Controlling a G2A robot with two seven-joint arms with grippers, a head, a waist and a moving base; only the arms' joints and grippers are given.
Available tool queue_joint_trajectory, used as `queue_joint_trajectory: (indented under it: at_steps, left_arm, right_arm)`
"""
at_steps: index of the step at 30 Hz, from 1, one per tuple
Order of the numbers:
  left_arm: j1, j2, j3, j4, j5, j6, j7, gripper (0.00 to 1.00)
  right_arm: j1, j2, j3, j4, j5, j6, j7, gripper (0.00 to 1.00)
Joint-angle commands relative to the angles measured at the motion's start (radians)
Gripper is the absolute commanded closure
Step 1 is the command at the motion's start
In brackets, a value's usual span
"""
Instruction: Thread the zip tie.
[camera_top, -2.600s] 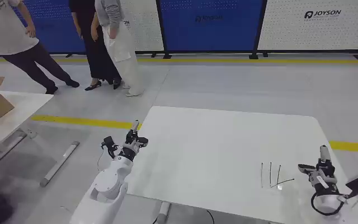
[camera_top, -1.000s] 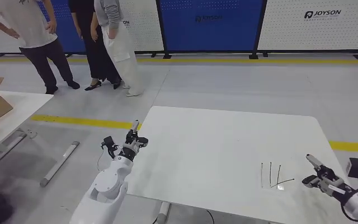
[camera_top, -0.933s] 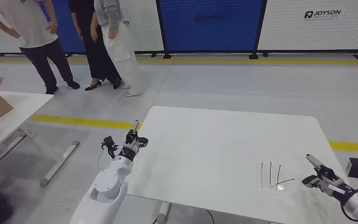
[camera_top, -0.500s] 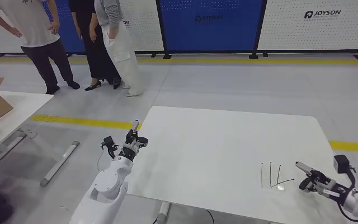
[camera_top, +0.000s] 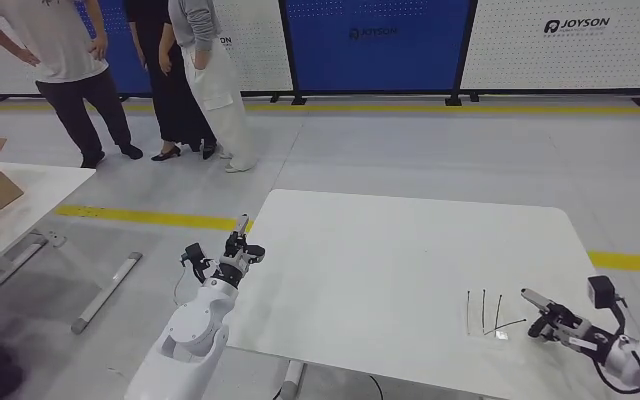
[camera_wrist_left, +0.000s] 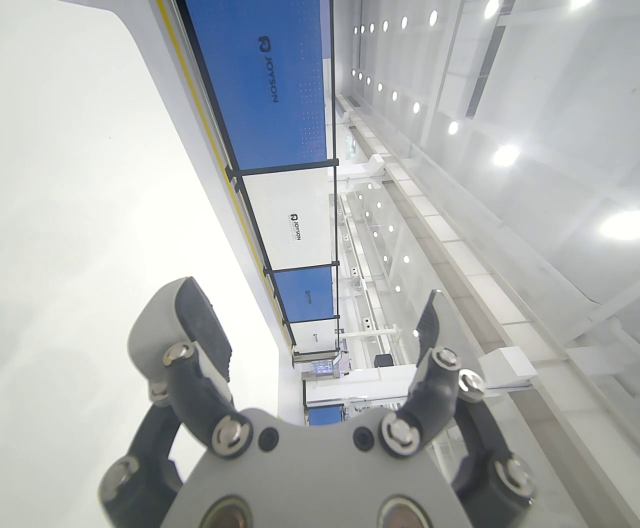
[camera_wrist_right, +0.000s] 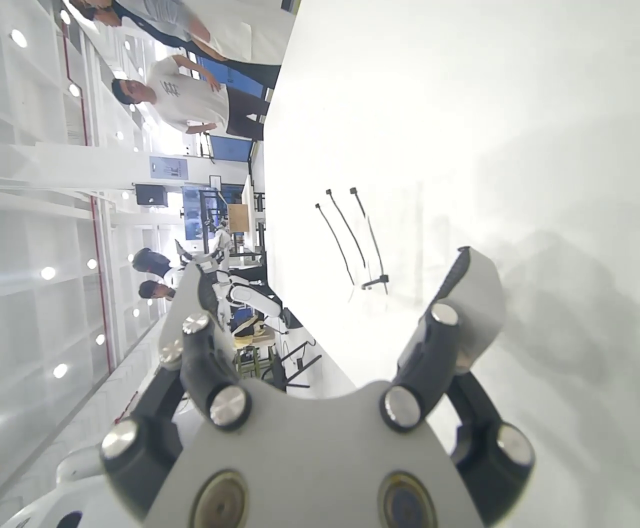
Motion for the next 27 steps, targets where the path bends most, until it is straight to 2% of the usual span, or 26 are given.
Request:
queue_joint_trajectory:
  at_steps: [1, 3, 4, 5, 6, 7, 11, 12, 27]
  left_arm:
    - [0.000, 0.000, 0.000, 0.000, 0.000, 0.000, 0.000, 0.00]
    - [0.000, 0.000, 0.000, 0.000, 0.000, 0.000, 0.000, 0.00]
    - [0.000, 0.000, 0.000, 0.000, 0.000, 0.000, 0.000, 0.00]
    - [0.000, 0.000, 0.000, 0.000, 0.000, 0.000, 0.000, 0.00]
    - [0.000, 0.000, 0.000, 0.000, 0.000, 0.000, 0.000, 0.00]
    - [0.000, 0.000, 0.000, 0.000, 0.000, 0.000, 0.000, 0.00]
    - [0.000, 0.000, 0.000, 0.000, 0.000, 0.000, 0.000, 0.00]
    - [0.000, 0.000, 0.000, 0.000, 0.000, 0.000, 0.000, 0.00]
    - [0.000, 0.000, 0.000, 0.000, 0.000, 0.000, 0.000, 0.00]
  right_arm:
    - [0.008, 0.001, -0.008, 0.011, -0.007, 0.005, -0.007, 0.00]
    - [0.016, 0.002, -0.013, 0.024, -0.006, 0.007, -0.011, 0.00]
    - [0.018, 0.003, -0.015, 0.028, -0.005, 0.006, -0.011, 0.25]
    - [0.020, 0.004, -0.016, 0.032, -0.004, 0.005, -0.009, 0.35]
    - [0.021, 0.005, -0.017, 0.034, -0.003, 0.003, -0.005, 0.38]
    - [0.021, 0.006, -0.018, 0.034, -0.005, 0.000, -0.001, 0.54]
    - [0.020, 0.011, -0.020, 0.038, 0.003, -0.001, 0.023, 0.58]
    - [0.020, 0.013, -0.019, 0.039, -0.001, 0.000, 0.025, 0.62]
    - [0.015, 0.028, -0.033, 0.049, -0.014, 0.007, 0.035, 0.62]
